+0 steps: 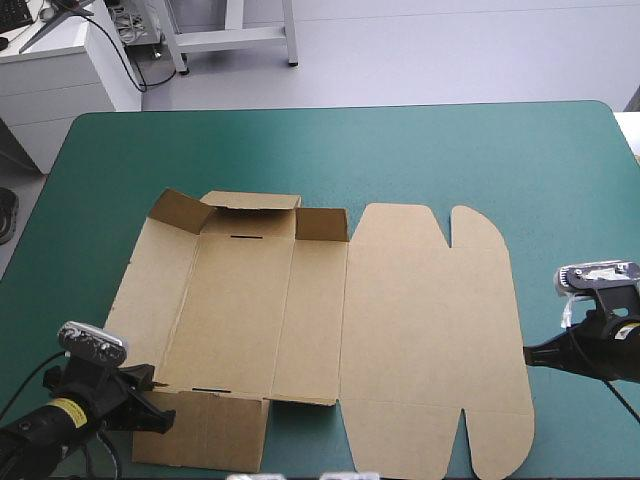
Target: Fold the box
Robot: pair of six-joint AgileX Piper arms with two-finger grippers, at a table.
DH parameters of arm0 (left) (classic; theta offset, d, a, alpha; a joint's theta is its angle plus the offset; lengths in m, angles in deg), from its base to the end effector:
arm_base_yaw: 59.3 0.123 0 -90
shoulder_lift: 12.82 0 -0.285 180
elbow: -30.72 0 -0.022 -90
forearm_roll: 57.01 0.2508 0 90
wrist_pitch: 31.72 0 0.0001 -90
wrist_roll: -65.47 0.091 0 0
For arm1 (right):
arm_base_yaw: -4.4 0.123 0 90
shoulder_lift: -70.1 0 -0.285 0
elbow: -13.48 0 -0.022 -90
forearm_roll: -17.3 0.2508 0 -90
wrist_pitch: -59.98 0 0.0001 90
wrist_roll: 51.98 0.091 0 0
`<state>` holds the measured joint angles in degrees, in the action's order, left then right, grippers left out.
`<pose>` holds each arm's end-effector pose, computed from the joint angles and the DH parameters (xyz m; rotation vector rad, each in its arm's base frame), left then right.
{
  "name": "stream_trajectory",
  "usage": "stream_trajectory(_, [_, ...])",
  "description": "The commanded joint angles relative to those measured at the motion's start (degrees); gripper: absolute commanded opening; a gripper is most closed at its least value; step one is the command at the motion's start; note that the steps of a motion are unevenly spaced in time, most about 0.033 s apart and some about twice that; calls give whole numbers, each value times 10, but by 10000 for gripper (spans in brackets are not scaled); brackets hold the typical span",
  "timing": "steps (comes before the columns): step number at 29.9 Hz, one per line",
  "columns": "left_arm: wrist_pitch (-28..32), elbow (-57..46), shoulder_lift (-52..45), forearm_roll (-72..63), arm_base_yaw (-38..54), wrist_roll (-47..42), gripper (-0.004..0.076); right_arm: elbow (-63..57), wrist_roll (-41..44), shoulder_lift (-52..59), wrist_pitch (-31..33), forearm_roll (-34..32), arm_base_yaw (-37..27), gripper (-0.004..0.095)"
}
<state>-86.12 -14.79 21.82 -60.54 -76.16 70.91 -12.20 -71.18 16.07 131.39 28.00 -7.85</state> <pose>0.0691 -0.0257 0.2858 0.4378 2.3118 -0.1743 0.1197 -0.0096 0.3418 -0.1398 2.6024 0.0601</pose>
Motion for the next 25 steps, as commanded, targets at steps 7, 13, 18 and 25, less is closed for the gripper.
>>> stream_trajectory(7, [30,181,225,27,-1,-59,-8,12,-11,3,-7,34,-4,-19])
stream_trajectory(13, [33,299,361,23,31,-54,-8,12,-15,3,-7,68,-4,-19])
stream_trajectory(18, [16,390,440,-83,169,14,-8,12,-16,3,-7,69,-4,-19])
stream_trajectory(25, [-79,434,489,-273,418,179,-8,12,-18,3,-8,69,-4,-19])
